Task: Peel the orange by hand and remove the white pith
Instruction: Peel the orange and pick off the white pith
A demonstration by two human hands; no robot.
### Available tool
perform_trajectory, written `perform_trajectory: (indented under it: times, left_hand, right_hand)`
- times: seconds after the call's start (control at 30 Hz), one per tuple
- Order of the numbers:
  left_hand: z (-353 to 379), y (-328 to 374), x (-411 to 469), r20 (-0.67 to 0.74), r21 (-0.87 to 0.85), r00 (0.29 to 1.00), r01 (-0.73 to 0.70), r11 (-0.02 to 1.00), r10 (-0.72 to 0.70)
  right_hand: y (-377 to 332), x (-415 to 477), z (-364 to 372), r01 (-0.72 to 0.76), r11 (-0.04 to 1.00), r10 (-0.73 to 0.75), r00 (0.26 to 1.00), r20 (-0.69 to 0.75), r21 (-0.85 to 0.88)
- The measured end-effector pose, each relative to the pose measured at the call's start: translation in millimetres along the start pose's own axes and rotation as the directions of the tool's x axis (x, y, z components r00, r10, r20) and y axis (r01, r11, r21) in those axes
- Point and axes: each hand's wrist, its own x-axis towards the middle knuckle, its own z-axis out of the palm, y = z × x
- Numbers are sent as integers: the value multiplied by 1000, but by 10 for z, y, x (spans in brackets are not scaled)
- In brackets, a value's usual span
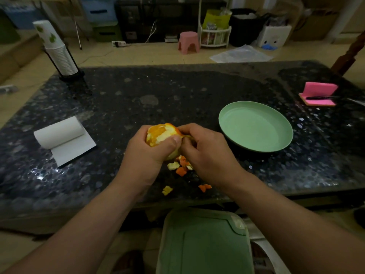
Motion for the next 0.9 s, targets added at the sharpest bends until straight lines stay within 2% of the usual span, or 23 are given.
perform_trajectory:
  times: [0.1, 0.2, 0.3, 0.4, 0.53, 0.6, 0.73, 0.9]
  left_hand:
    - [-37, -23, 11, 24, 41, 1000, 4, 999, -5]
    - [-13, -29, -10, 28, 64, 1000, -11, 998, 10]
    - [21, -28, -52, 6, 49, 1000, -30, 998, 30]
    - [40, -29, -81, 24, 2, 1000, -12, 1000, 12]
    - [18, -26, -22, 89, -231, 985, 164, 959, -147]
    - [-41, -16, 36, 119, -303, 970, 240, 922, -213]
    - [-87, -35, 73, 136, -250, 960, 271, 930, -244]
    - [-116, -1, 64, 167, -129, 960, 245, 961, -223]
  right_hand:
    - [3, 13, -37, 54, 989, -39, 993, 108, -135]
    - [6, 18, -31, 52, 988, -40, 996, 82, -143]
    - [19, 14, 10, -8, 999, 8, 1000, 7, -37]
    - [44, 67, -28, -140, 975, 148, 988, -38, 170]
    - [86, 90, -88, -317, 856, 284, 949, 140, 410]
    - [138, 94, -49, -378, 842, 339, 926, 166, 386]
    - [237, 134, -8, -250, 962, 233, 961, 146, 109]
    - [99, 66, -163, -38, 996, 20, 978, 207, 82]
